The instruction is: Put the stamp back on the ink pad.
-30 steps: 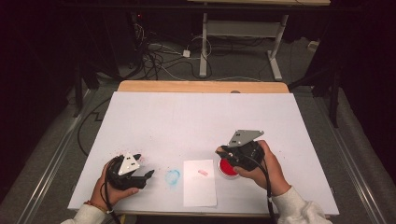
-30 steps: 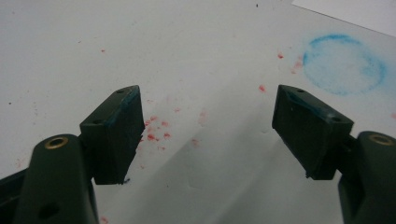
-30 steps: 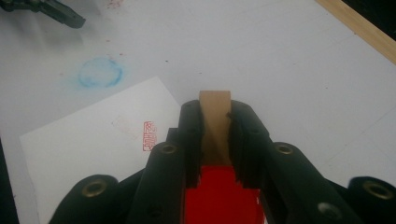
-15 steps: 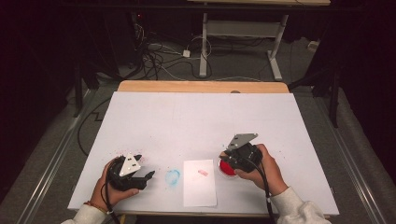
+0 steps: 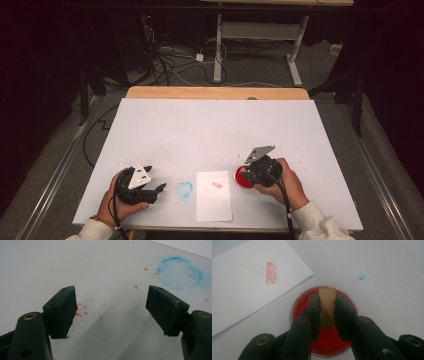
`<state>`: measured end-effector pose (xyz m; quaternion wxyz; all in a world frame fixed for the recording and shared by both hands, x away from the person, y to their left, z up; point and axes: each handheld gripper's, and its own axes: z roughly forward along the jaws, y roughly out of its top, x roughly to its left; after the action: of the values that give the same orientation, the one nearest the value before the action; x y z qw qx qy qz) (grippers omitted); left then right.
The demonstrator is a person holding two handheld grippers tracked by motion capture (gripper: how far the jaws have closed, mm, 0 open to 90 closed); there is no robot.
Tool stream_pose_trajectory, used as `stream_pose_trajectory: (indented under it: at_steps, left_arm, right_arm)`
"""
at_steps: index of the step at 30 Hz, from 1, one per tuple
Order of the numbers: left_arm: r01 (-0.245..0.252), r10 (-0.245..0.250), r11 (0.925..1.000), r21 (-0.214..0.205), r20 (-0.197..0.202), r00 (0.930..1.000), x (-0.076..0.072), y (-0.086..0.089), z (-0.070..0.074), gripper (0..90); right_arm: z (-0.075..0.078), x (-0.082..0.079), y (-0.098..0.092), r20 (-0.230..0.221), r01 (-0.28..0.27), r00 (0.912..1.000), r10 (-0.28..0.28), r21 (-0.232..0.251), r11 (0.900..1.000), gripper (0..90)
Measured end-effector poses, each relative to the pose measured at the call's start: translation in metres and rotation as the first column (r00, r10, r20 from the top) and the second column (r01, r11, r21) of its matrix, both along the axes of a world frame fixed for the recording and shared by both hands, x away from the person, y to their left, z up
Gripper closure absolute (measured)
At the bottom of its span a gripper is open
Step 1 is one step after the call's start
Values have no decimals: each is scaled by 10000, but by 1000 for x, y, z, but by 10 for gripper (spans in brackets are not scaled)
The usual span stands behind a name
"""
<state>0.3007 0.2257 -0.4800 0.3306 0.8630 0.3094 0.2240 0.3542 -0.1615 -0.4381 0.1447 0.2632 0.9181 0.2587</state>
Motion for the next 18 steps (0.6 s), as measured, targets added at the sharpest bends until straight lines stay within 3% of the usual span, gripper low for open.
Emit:
stream_pose_trajectory:
  at_steps: [9,18]
  left_arm:
    - [5,-5,10000,7,-53,10000,1,-1,-1,242]
    - [33,-33,10000,28,-63,10000,1,-2,-1,241]
  right_arm:
    - [-2,0,-3,-359,119,9993,-122,-71,9999,759]
    - [-5,1,-2,-300,127,9995,-127,-30,9999,752]
